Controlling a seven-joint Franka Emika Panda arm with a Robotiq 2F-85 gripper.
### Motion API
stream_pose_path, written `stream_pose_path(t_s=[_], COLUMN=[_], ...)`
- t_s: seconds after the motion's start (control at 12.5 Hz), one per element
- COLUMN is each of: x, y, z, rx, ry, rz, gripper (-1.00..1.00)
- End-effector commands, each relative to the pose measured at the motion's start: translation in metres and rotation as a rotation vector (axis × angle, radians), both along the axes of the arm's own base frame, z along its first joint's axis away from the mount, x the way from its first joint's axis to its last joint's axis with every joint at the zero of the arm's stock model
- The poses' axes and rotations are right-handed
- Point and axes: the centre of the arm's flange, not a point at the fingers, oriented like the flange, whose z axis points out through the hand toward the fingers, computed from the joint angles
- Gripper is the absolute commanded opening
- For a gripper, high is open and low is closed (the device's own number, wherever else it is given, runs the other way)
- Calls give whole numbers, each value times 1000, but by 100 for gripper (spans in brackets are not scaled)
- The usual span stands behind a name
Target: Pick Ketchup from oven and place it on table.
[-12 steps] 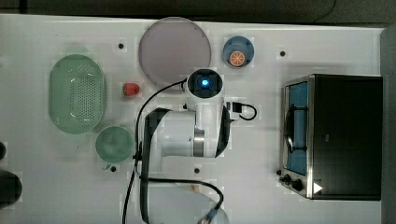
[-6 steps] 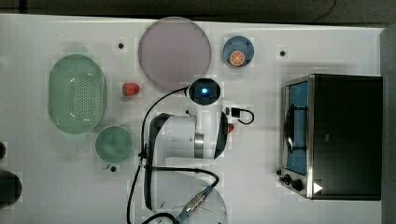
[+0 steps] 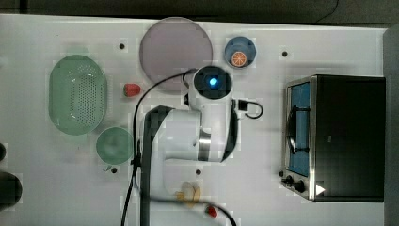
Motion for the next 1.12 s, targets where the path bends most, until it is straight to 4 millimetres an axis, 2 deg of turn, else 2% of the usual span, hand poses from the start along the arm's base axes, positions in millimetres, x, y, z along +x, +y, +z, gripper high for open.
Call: stream_pose_path(t_s=[0.08,0.24,0.32,0.4,0.48,0.72,0.88,1.12], x=[33,34,33,27,20,0,2,2], y=[-22,-25,-27,-31,-34,-35,-33,-32], z=[186,268,299,319,332,349,361,361], rx=[19,-2,-26,-48,-60,-54,-55,-55], ry=[-248,-333,-351,-328,-279,-159,-198,-197], rz=[-49,-30,-21,-18,-21,-28,-24,-23], gripper=[100,100,100,100,100,100,100,100])
